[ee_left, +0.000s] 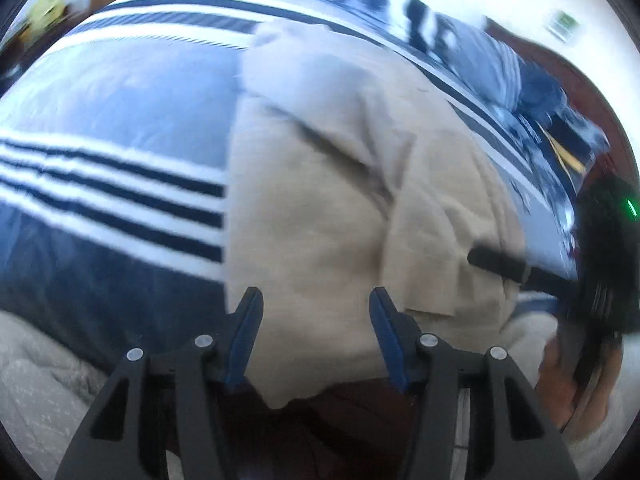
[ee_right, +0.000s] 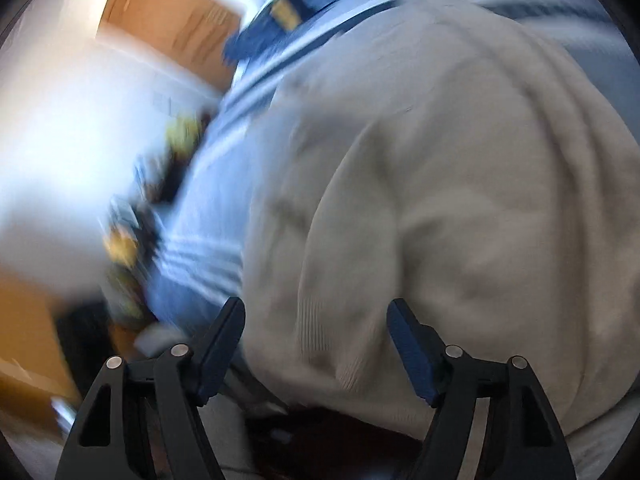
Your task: Fold small clothes
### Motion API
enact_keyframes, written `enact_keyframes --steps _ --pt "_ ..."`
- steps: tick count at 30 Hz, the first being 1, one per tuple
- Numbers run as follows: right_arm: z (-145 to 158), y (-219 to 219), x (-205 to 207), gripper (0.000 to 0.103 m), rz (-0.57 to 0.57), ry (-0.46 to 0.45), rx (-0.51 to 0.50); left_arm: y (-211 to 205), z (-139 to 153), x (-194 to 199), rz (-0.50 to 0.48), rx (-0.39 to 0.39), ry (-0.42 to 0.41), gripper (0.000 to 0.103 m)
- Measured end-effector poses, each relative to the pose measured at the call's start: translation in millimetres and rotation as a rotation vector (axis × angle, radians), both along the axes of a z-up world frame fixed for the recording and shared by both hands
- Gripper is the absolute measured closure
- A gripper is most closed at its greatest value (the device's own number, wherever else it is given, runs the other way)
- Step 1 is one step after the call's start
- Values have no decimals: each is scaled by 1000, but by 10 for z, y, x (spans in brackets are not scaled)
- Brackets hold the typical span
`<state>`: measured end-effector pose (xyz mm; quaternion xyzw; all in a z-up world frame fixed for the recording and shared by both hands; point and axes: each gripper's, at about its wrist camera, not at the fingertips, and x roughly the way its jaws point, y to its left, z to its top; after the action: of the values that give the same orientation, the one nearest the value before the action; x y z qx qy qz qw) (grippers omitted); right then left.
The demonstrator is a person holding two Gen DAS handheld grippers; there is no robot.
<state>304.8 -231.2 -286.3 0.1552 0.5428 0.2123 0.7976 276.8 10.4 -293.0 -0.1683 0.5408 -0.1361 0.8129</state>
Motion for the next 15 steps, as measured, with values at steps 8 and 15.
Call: enact_keyframes --steps 8,15 --pt "-382 781 -133 33 130 -35 -324 21 -11 -310 39 3 -47 49" --pt "-16 507 -126 99 30 -43 -202 -47 -31 -474 -1 6 -81 49"
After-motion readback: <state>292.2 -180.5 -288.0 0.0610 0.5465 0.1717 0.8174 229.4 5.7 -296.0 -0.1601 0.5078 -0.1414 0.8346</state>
